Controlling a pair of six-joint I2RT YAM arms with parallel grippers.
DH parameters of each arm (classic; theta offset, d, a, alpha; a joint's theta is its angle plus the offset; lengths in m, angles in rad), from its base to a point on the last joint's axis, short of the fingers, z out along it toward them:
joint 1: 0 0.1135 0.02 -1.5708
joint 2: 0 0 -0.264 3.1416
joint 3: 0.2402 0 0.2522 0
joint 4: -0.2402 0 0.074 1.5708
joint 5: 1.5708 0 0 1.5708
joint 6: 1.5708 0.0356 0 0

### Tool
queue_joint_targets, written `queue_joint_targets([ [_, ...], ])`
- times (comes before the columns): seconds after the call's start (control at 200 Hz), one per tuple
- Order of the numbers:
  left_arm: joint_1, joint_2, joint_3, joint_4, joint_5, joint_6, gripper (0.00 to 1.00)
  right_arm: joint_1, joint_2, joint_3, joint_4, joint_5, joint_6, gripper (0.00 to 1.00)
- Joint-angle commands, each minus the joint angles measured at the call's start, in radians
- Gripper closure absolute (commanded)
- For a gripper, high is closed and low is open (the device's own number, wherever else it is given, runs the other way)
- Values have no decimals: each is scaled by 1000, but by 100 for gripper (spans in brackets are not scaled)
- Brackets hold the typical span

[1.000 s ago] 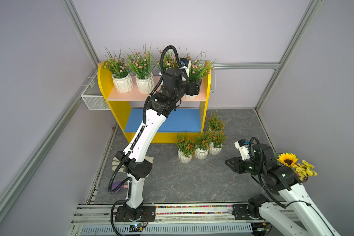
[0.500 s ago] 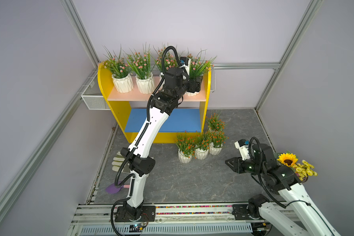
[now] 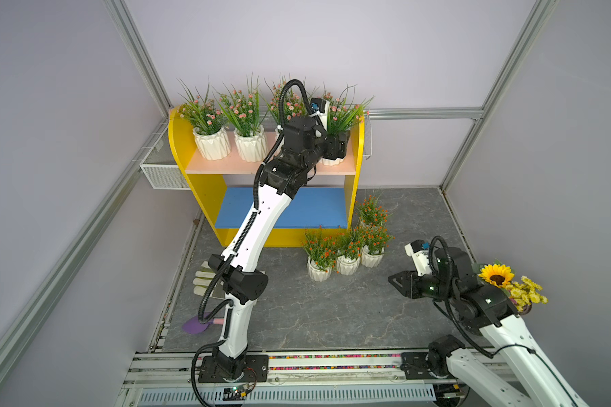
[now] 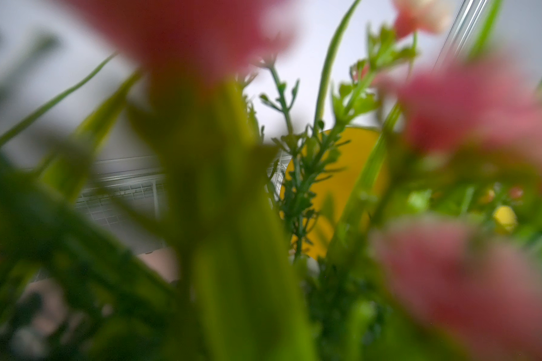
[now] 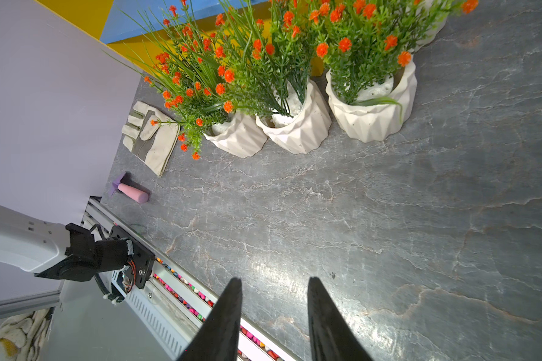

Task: Place the baby's breath potted plants on the rack by color
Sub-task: Place the baby's breath potted plant on the rack.

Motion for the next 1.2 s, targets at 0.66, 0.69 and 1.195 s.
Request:
queue_joint_targets([
  [0.66,-37,-38,-13,19,-71,35,1,-2,-15,-7,-6,11,10,54],
  [0.69,-42,-45,-22,19,-78,39,1,-2,-15,-6,-6,11,9,53],
  [1.195,-108,-247,-313,115,-177,74,1,-3,-5,-5,2,6,1,50],
])
